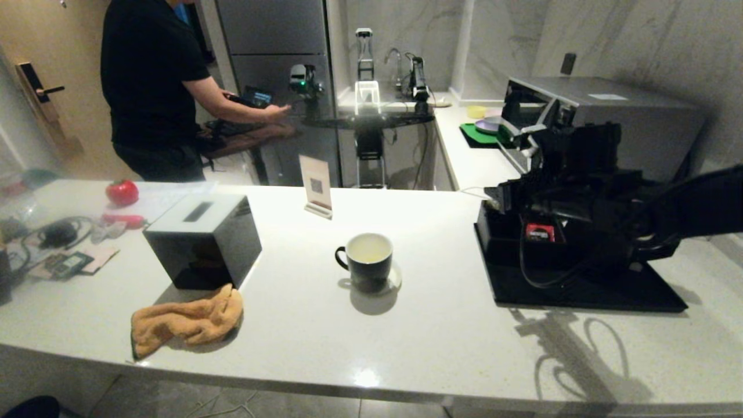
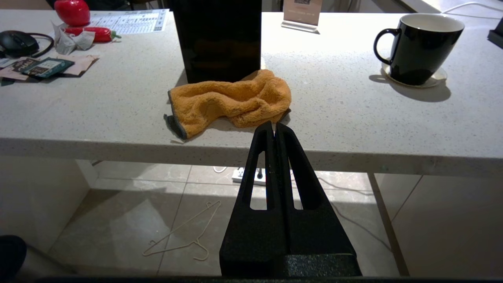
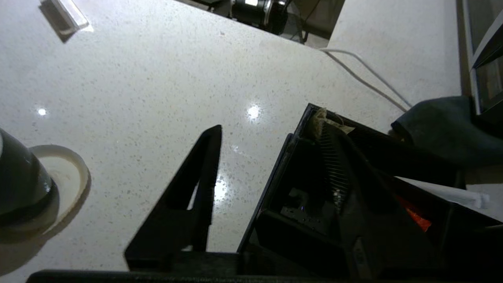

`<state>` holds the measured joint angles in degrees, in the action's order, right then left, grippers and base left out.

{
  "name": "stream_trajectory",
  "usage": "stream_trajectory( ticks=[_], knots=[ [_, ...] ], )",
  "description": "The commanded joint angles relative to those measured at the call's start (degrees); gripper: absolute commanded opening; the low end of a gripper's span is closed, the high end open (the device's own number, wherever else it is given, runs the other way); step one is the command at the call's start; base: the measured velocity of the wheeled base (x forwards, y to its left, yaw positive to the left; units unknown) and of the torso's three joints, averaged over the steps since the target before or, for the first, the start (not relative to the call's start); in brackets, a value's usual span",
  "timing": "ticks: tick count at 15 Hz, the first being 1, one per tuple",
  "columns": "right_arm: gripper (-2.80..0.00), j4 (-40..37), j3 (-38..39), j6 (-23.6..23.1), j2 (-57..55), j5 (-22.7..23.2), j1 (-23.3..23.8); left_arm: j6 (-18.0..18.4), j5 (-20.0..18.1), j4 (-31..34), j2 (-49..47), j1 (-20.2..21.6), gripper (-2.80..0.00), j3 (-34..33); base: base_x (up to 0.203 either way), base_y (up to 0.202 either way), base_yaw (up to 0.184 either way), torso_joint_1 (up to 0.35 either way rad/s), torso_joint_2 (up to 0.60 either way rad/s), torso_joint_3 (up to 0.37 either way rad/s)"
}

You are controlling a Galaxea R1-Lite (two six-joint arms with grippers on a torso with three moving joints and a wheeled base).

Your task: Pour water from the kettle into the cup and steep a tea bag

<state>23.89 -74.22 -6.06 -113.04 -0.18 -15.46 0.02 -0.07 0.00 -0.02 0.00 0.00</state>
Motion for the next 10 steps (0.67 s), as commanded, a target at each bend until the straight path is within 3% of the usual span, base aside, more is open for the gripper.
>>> stream_trajectory(
  ticks=[1,5,10],
  knots=[
    [0.00,0.13,-1.52,-0.16,-2.15,-0.11,-0.01,-0.02,-0.01,0.00,0.02,0.00,-2.80,0.00,0.000,0.000,0.000,0.000,0.00,0.000],
    [0.00,-4.50,-7.27,-0.27,-5.64,-8.95,-0.09,-0.02,-0.01,0.00,0.02,0.00,-2.80,0.00,0.000,0.000,0.000,0.000,0.00,0.000],
    [0.00,-8.07,-13.99,-0.31,-11.04,-16.27,-0.10,-0.02,0.06,0.02,0.02,0.00,-2.80,0.00,0.000,0.000,0.000,0.000,0.00,0.000]
  ],
)
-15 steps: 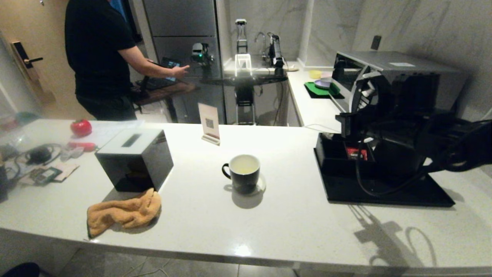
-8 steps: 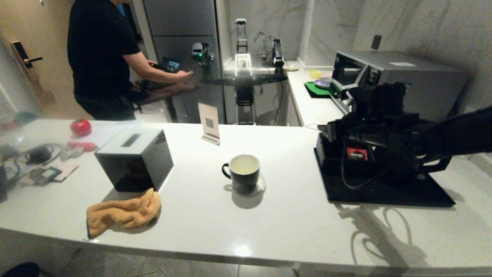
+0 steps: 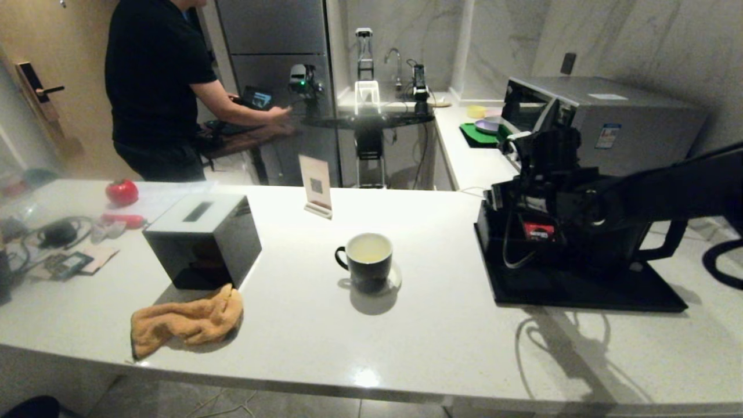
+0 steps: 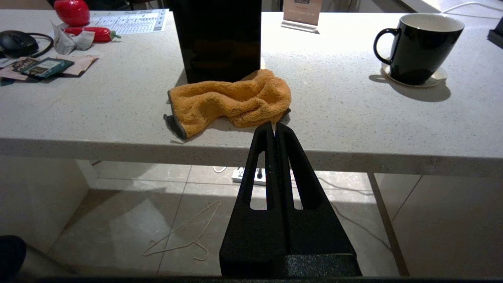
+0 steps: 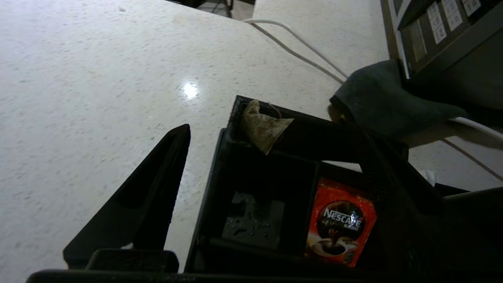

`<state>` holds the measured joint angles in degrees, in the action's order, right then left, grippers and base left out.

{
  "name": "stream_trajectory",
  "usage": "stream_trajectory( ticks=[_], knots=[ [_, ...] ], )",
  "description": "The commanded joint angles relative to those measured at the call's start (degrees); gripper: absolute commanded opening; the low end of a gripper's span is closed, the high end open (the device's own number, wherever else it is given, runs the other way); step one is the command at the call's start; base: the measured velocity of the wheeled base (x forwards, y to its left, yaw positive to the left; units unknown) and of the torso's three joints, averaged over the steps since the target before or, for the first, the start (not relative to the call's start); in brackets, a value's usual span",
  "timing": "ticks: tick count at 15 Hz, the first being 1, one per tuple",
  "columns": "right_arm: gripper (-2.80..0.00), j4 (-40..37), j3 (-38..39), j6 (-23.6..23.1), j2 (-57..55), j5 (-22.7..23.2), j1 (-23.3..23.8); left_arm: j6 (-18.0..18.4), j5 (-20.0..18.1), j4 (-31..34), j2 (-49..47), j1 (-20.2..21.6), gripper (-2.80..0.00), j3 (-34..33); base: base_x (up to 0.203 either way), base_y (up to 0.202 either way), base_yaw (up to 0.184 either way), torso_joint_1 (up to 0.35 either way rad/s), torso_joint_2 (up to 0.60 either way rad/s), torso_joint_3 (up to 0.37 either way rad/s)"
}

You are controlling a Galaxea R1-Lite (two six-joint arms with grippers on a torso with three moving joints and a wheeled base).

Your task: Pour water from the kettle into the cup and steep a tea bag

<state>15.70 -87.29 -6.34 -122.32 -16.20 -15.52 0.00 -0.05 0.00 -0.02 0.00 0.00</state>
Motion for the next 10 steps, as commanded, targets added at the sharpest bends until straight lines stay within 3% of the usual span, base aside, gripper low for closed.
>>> stream_trajectory(
  ticks=[1,4,10],
  knots=[
    [0.00,-0.60,-1.57,-0.07,-2.42,-0.58,-0.04,0.00,0.02,0.00,0.02,0.00,-2.80,0.00,0.000,0.000,0.000,0.000,0.00,0.000],
    [0.00,-3.90,-4.78,-0.08,-4.45,-4.30,-0.04,0.00,-0.04,0.00,0.02,0.00,-2.80,0.00,0.000,0.000,0.000,0.000,0.00,0.000],
    [0.00,-4.77,-8.04,-1.53,-7.65,-6.81,0.38,0.00,0.05,0.00,0.02,0.00,-2.80,0.00,0.000,0.000,0.000,0.000,0.00,0.000]
  ],
)
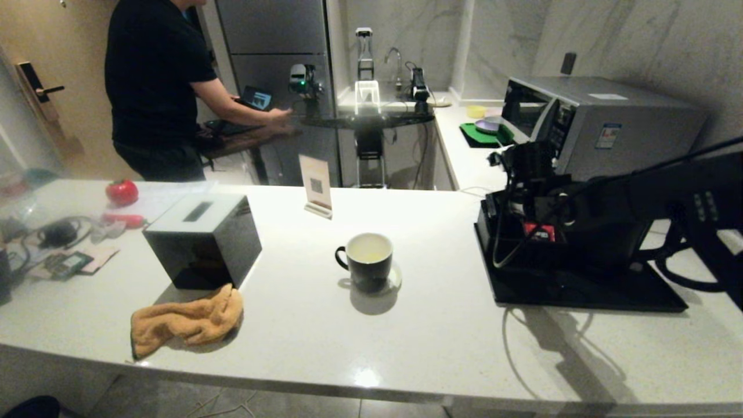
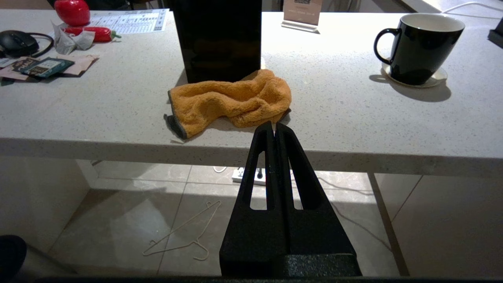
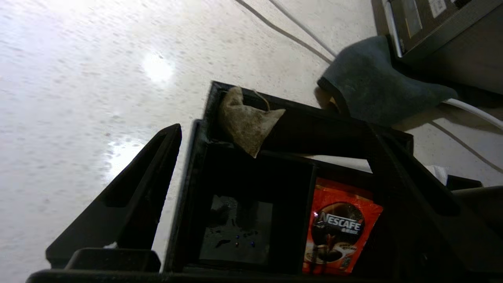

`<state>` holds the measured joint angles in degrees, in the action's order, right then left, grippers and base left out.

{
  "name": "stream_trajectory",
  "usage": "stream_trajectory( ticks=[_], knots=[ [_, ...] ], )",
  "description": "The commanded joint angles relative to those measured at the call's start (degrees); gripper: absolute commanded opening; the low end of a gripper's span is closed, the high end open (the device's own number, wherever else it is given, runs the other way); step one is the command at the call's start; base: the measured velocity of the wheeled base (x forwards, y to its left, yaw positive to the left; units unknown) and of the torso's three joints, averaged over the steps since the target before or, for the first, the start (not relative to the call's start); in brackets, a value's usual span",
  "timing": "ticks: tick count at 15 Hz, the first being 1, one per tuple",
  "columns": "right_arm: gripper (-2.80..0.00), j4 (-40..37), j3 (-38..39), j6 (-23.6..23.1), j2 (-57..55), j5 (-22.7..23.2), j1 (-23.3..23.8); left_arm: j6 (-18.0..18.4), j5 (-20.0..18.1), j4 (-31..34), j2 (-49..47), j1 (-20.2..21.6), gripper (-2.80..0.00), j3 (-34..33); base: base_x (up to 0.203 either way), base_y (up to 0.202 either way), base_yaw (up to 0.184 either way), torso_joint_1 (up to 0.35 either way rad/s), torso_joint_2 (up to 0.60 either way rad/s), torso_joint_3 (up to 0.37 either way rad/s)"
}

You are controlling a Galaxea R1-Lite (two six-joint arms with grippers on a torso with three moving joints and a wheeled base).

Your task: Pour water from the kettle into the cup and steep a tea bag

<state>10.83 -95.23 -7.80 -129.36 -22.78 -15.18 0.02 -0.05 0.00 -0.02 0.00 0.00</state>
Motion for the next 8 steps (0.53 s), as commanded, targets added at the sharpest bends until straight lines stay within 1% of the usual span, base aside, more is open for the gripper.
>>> stream_trajectory(
  ticks=[1,4,8],
  knots=[
    [0.00,0.12,-0.50,-0.35,-1.11,-1.05,0.06,-0.02,0.05,0.00,0.02,0.00,-2.80,0.00,0.000,0.000,0.000,0.000,0.00,0.000],
    [0.00,0.15,-1.80,-0.79,-2.07,-1.13,0.41,-0.02,-0.03,0.00,0.02,0.00,-2.80,0.00,0.000,0.000,0.000,0.000,0.00,0.000],
    [0.00,0.24,-2.23,-0.82,-2.66,-2.53,0.84,-0.02,-0.02,0.00,0.02,0.00,-2.80,0.00,0.000,0.000,0.000,0.000,0.00,0.000]
  ],
)
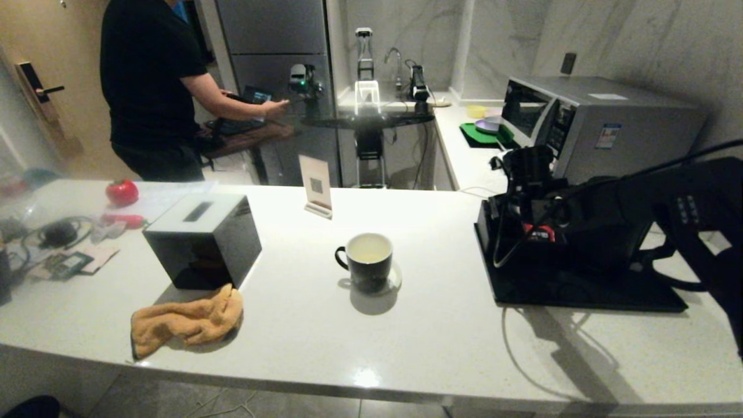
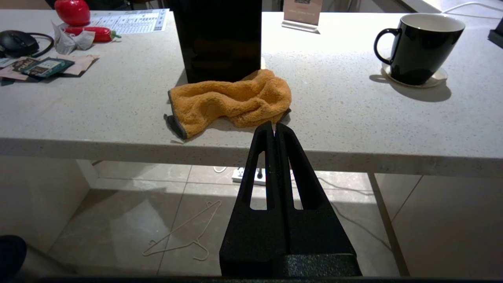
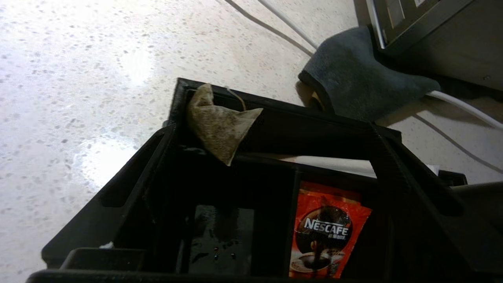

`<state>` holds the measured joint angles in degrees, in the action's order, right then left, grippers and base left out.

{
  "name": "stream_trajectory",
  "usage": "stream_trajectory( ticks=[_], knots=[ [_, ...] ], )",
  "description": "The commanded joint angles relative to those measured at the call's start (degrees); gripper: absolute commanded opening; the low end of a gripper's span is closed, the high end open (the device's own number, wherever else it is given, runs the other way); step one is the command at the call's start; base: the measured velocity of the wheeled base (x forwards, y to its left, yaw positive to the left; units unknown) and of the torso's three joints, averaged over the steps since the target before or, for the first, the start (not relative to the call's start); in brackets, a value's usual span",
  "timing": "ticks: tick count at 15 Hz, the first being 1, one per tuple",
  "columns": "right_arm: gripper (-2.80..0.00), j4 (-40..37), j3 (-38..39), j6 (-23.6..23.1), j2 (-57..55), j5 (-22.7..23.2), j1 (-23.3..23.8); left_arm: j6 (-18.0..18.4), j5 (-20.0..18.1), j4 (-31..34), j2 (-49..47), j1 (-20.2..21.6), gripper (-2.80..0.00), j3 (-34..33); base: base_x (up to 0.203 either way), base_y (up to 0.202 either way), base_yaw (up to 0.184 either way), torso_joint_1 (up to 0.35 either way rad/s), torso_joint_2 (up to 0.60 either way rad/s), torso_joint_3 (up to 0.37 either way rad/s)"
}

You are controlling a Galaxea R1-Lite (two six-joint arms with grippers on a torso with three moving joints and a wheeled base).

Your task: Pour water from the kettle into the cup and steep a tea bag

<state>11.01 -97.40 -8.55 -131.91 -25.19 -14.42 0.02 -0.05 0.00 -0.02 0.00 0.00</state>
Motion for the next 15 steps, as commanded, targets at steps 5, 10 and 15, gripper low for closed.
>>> stream_trajectory(
  ticks=[5,10,15],
  knots=[
    [0.00,-0.01,-3.15,1.84,-1.26,0.34,0.18,-0.02,-0.04,0.00,0.02,0.00,-2.80,0.00,0.000,0.000,0.000,0.000,0.00,0.000],
    [0.00,-1.17,-3.75,4.66,-1.24,2.05,0.35,-0.02,-0.04,0.00,0.02,0.00,-2.80,0.00,0.000,0.000,0.000,0.000,0.00,0.000],
    [0.00,-2.41,-3.81,5.73,-1.24,3.64,0.45,-0.02,0.04,0.00,0.02,0.00,-2.80,0.00,0.000,0.000,0.000,0.000,0.00,0.000]
  ],
)
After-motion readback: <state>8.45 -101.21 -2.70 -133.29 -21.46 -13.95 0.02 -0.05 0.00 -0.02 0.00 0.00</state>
